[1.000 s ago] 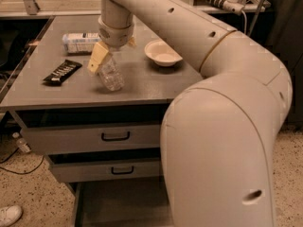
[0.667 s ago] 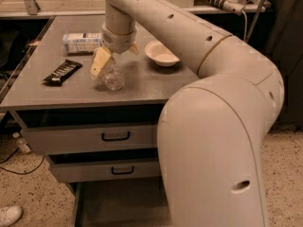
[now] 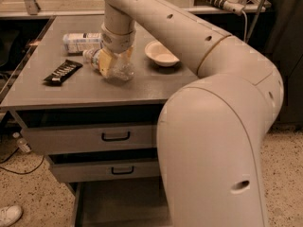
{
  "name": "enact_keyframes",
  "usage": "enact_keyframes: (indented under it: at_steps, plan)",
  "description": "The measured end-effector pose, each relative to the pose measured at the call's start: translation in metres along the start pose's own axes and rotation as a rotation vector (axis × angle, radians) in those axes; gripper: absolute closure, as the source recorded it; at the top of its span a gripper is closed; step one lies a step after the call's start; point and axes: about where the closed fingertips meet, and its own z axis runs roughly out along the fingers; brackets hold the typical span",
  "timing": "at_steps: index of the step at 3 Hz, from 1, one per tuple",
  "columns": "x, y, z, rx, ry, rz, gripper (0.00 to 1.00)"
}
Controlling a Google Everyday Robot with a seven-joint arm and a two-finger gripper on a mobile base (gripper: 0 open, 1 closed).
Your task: Place water bottle into bottom drawer
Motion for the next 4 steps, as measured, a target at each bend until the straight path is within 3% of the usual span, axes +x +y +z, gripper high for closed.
enact_keyframes:
  at_steps: [2,3,4]
  plan:
    - [0.0000,0.0000,0.0000,0.000,0.000,0.000,0.90]
    - [-0.0026,0.0010,-0.0064,0.025,-0.037,-0.024,1.00]
    - [0.0041,0.0059,-0.0087,0.037,-0.069,-0.021,1.00]
